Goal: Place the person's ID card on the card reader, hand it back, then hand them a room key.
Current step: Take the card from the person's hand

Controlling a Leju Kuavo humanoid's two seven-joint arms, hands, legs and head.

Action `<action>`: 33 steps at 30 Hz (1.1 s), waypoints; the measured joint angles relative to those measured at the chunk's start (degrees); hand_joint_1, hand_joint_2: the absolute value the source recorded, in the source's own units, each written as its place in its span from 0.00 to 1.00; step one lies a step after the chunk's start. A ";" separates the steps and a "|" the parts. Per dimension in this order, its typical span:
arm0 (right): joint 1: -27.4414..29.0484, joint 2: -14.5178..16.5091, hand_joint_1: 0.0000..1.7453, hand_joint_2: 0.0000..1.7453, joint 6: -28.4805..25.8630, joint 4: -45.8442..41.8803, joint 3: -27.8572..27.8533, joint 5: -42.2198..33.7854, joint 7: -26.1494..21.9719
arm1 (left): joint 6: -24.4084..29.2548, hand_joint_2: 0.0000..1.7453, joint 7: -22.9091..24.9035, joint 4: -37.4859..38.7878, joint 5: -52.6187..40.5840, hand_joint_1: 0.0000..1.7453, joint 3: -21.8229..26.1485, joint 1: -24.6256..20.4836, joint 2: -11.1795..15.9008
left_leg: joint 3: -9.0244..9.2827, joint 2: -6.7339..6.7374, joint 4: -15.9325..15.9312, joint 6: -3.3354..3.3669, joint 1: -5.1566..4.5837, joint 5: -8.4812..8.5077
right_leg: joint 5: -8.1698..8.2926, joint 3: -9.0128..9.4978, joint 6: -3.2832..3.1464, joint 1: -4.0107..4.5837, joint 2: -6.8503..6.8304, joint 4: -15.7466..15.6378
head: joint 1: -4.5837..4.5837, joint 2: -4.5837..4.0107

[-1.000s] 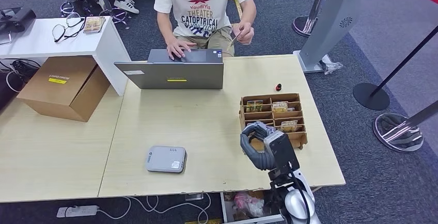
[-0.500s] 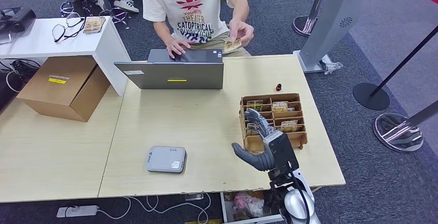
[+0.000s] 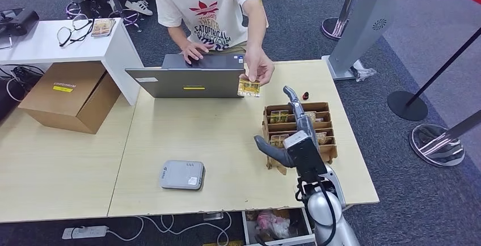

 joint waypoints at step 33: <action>-17.33 -0.67 0.00 1.00 -20.23 15.53 10.89 19.81 2.73 | 1.11 1.00 -0.02 0.00 0.62 0.00 0.00 0.06 0.00 | -0.01 -0.01 0.01 -0.01 0.00 0.01 | 0.00 -0.01 -0.01 0.00 -0.03 0.00 | 0.01 0.00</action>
